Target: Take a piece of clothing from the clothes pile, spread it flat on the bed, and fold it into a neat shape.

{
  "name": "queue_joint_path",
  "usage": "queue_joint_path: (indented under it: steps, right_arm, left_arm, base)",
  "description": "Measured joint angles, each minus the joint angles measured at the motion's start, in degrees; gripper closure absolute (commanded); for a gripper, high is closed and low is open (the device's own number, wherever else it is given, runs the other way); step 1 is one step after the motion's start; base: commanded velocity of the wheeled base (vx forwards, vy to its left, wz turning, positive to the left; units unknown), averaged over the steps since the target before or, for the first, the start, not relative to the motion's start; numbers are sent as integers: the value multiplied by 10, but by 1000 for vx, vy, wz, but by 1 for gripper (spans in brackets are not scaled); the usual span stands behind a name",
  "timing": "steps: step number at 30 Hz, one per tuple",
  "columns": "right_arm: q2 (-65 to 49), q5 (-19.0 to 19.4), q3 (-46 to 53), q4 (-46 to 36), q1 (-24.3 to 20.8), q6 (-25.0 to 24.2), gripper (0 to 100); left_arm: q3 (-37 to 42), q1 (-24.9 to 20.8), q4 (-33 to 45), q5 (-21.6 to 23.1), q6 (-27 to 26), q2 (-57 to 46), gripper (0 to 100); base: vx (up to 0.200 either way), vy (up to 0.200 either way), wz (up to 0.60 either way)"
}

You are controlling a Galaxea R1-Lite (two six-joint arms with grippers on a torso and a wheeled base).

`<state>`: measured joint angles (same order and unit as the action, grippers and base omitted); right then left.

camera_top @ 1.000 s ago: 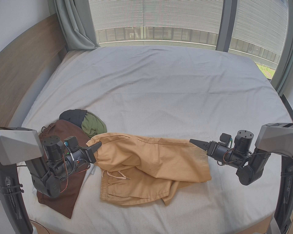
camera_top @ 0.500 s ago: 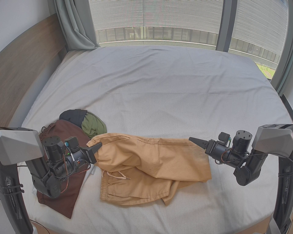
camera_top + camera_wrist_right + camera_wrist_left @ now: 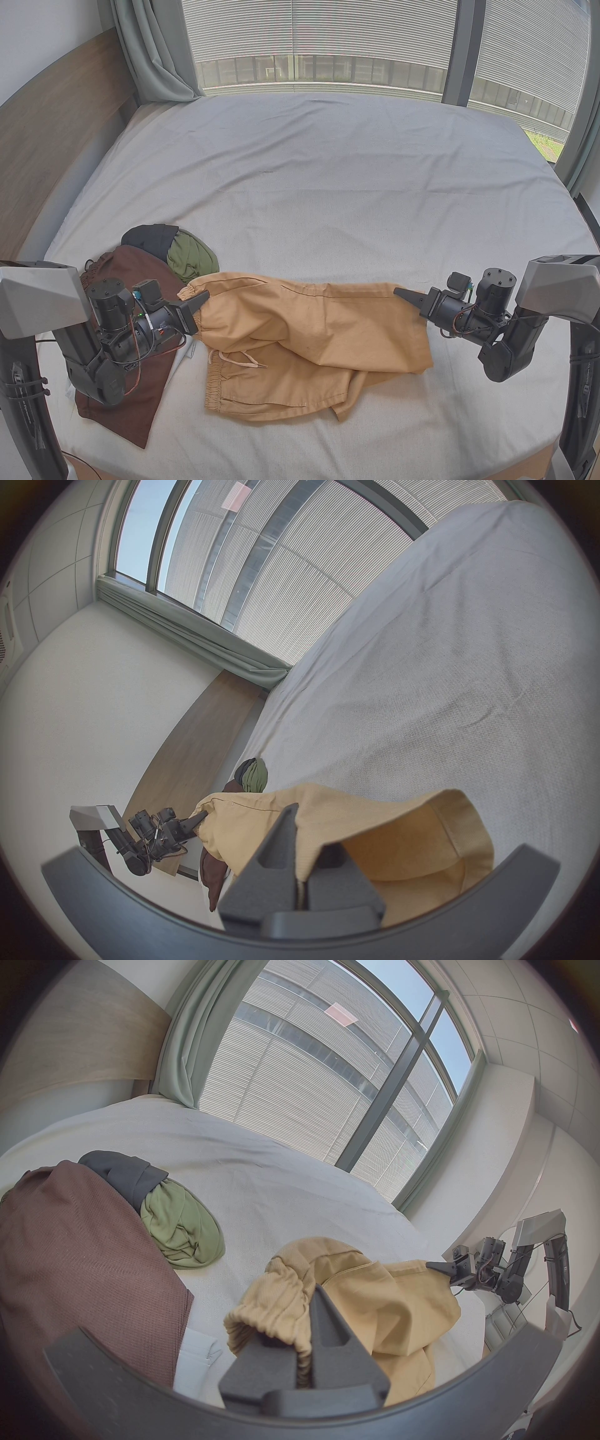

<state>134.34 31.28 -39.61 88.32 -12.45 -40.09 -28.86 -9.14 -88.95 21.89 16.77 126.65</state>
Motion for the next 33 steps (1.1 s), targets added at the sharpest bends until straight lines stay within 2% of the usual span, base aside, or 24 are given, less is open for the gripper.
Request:
queue_joint_path:
  steps: [10, 24, 33]
  right_arm:
    - [-53, 0, 50, 0, -24, 35, 100]
    - [-138, 1, 91, -1, -40, 41, 100]
    - [-181, 1, 98, -1, -42, 40, 100]
  left_arm:
    - [-23, 0, 0, 10, 2, -13, 100]
    - [-36, 4, 0, 55, 2, -54, 100]
    - [-36, 6, 0, 64, 1, -80, 100]
  base:
    - [0, 0, 0]
    - [0, 0, 0]
    - [0, 0, 0]
